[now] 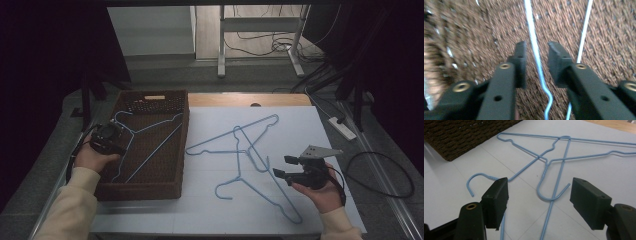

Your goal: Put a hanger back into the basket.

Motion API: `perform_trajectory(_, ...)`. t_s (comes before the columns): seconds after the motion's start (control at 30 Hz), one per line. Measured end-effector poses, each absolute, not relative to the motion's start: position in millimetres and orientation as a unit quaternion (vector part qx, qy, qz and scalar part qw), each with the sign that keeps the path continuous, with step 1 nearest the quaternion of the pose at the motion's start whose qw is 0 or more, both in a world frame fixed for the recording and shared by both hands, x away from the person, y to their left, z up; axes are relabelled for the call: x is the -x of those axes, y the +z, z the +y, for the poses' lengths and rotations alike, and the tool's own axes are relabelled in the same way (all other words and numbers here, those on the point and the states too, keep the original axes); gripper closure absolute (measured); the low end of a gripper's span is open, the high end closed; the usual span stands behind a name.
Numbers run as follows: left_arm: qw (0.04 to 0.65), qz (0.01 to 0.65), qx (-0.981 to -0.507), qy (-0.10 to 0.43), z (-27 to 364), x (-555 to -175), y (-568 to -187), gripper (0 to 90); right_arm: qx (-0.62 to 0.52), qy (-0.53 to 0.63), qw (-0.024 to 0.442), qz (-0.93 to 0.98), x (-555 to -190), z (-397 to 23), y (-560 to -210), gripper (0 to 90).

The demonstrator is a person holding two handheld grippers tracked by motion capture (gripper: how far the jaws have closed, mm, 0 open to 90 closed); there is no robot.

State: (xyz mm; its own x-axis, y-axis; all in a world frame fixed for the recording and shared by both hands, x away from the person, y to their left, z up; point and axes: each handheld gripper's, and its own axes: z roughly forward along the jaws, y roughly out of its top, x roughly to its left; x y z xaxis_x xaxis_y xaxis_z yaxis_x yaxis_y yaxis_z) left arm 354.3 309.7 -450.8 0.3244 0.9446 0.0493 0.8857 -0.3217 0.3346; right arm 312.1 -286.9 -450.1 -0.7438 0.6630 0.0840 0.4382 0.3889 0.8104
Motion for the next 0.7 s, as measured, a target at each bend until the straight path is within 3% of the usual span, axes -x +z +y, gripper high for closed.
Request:
perform_trajectory(0.23,0.206,0.549,-0.799,0.136,305,-337,-433,47.9,-0.335,0.439,0.128,0.824,-313,-287,-451,31.5)
perform_trajectory(0.7,0.372,0.472,-0.787,0.142,281,-294,-405,38.1,-0.339,0.439,0.132,0.821,-314,-288,-452,31.1)
